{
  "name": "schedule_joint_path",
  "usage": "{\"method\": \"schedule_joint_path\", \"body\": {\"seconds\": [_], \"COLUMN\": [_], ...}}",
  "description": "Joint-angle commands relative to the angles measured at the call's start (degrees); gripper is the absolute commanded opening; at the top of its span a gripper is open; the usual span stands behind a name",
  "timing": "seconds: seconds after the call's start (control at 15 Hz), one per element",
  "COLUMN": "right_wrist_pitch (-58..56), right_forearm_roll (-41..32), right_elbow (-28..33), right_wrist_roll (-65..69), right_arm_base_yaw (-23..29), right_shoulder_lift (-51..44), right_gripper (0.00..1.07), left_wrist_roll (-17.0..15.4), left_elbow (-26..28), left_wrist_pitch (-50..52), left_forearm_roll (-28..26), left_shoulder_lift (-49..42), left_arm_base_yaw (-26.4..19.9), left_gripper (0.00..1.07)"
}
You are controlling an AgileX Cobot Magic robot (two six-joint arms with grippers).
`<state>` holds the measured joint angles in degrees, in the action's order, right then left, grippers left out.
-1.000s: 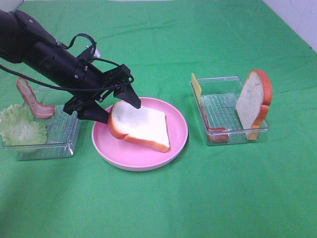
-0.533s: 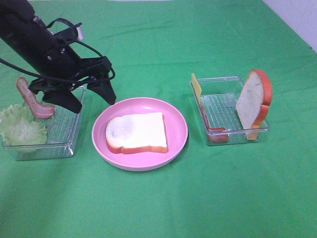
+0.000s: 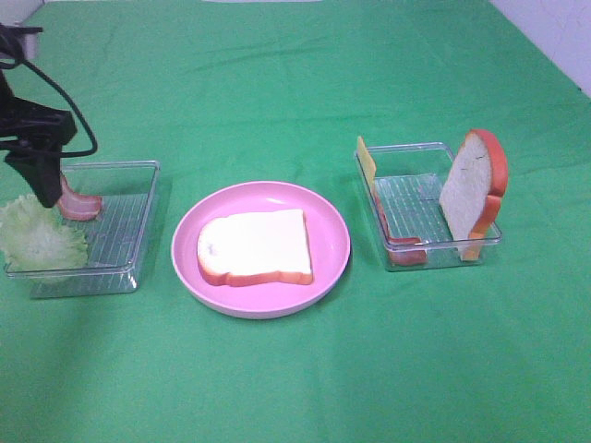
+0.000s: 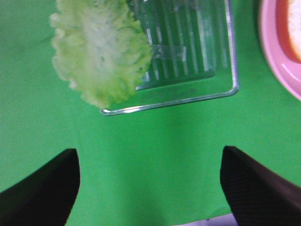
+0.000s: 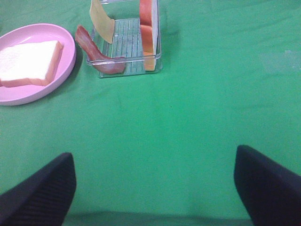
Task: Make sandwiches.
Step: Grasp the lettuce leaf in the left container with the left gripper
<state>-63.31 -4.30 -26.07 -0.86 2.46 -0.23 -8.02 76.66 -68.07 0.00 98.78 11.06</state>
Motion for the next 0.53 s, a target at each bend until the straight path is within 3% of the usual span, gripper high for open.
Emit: {"method": "schedule_joint_path", "body": {"seconds": [0.07, 0.33, 0.53], "right_wrist_pitch": [0.23, 0.23, 0.23], "right_forearm_roll": [-0.06, -0.06, -0.06], "right_elbow": [0.17, 0.17, 0.17], "right_wrist_roll": [-0.69, -0.69, -0.69], "right_arm_base_yaw": [-0.29, -0.29, -0.29], "right_shoulder_lift": [-1.78, -1.78, -1.78], "right_gripper": [0.87, 0.87, 0.87], "left_wrist_roll": [1.15, 5.50, 6.07], "left_elbow": [0.17, 0.17, 0.17], "left_wrist_pitch": [-0.74, 2.35, 7.28], "left_forearm_roll": [0.86, 0.63, 0.63], "left_shoulder_lift": [-1.60, -0.11, 5.73], "left_arm_base_yaw": [-4.18, -10.54, -9.57], "left_gripper": [0.77, 0.77, 0.77]}}
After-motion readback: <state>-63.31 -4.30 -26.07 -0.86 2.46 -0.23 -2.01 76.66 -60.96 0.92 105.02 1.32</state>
